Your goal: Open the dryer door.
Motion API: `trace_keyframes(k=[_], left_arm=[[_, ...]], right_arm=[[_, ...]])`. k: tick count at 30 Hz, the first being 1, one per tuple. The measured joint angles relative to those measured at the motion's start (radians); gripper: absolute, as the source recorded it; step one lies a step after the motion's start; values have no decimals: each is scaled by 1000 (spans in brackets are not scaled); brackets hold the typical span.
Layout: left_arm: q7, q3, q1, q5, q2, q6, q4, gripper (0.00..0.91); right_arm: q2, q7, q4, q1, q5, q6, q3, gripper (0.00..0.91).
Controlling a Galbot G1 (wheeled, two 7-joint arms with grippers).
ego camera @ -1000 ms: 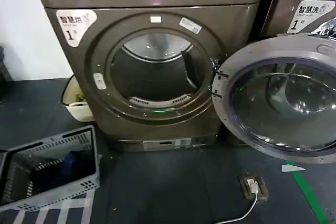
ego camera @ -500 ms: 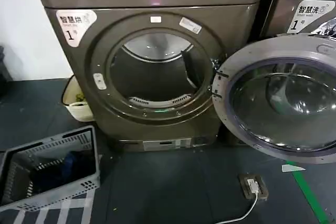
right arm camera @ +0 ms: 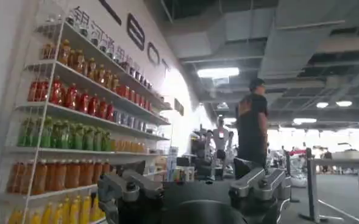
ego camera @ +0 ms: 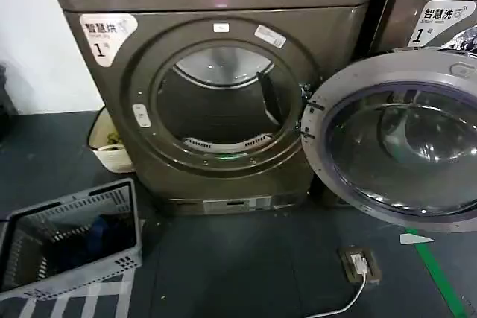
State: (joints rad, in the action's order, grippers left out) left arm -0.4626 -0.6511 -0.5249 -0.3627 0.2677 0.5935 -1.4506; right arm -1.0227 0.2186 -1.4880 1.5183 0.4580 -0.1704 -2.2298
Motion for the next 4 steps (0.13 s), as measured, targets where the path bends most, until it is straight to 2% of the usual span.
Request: trace_keyframes(k=[4], left_arm=[[2, -1, -5, -6, 11, -6, -15, 907]], right_arm=[[0, 0, -1, 1, 1, -1, 0, 907]])
